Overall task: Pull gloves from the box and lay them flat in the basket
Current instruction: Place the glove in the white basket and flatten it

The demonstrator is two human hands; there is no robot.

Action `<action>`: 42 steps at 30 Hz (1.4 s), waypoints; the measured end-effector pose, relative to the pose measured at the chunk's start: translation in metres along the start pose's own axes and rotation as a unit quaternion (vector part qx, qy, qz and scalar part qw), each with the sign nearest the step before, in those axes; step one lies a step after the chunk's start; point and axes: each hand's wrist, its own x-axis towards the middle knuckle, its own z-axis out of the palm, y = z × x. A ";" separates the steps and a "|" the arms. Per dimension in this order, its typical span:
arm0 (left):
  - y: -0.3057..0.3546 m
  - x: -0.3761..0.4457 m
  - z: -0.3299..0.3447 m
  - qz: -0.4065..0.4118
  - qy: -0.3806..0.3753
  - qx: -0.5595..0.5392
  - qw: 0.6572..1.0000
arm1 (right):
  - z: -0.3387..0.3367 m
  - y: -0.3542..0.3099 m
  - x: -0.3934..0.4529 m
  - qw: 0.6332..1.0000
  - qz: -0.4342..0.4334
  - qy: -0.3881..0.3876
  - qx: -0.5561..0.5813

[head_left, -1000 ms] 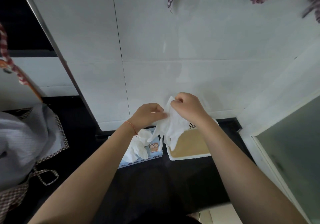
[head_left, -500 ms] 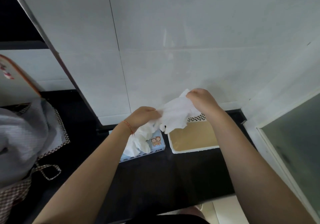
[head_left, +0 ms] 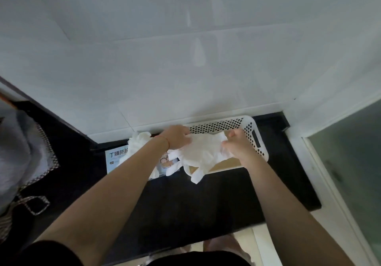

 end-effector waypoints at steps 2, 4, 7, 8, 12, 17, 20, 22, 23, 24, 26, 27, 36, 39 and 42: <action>0.009 0.006 0.004 -0.006 0.011 0.039 0.999 | -0.005 0.010 0.006 0.999 -0.026 0.000 -0.018; 0.015 0.010 0.007 -0.014 0.020 0.062 0.998 | -0.010 0.018 0.013 0.999 -0.038 -0.010 -0.022; 0.024 0.021 0.013 -0.026 0.020 0.085 0.996 | -0.020 0.031 0.028 0.999 -0.013 -0.047 -0.005; 0.026 0.025 0.015 -0.030 0.014 0.093 0.995 | -0.022 0.034 0.033 0.999 -0.011 -0.050 0.005; 0.038 0.045 0.030 -0.045 -0.005 0.159 0.986 | -0.029 0.051 0.062 0.998 0.011 -0.058 -0.021; 0.045 0.060 0.047 -0.061 -0.006 0.330 0.942 | -0.029 0.069 0.086 0.991 -0.005 -0.081 -0.104; 0.047 0.057 0.052 -0.061 0.033 0.385 0.920 | -0.030 0.077 0.091 0.987 -0.018 -0.076 -0.139; 0.049 0.055 0.061 -0.045 0.077 0.347 0.934 | -0.031 0.078 0.092 0.984 -0.027 -0.075 -0.158; 0.052 0.053 0.068 -0.032 0.081 0.311 0.947 | -0.031 0.078 0.092 0.983 -0.031 -0.076 -0.164; 0.054 0.051 0.075 -0.015 0.073 0.279 0.957 | -0.031 0.077 0.091 0.982 -0.035 -0.076 -0.170; 0.055 0.050 0.093 -0.001 0.050 0.256 0.965 | -0.031 0.076 0.090 0.979 -0.046 -0.070 -0.188; 0.054 0.050 0.100 -0.011 0.042 0.255 0.966 | -0.032 0.075 0.089 0.977 -0.053 -0.066 -0.195; 0.038 0.052 0.121 -0.080 0.038 0.249 0.964 | -0.034 0.076 0.090 0.885 -0.165 -0.017 -0.435; 0.044 0.048 0.116 -0.065 0.065 0.251 0.964 | -0.034 0.080 0.091 0.827 -0.203 -0.004 -0.523; 0.047 0.043 0.111 -0.062 0.094 0.308 0.945 | -0.033 0.080 0.092 0.773 -0.251 0.019 -0.583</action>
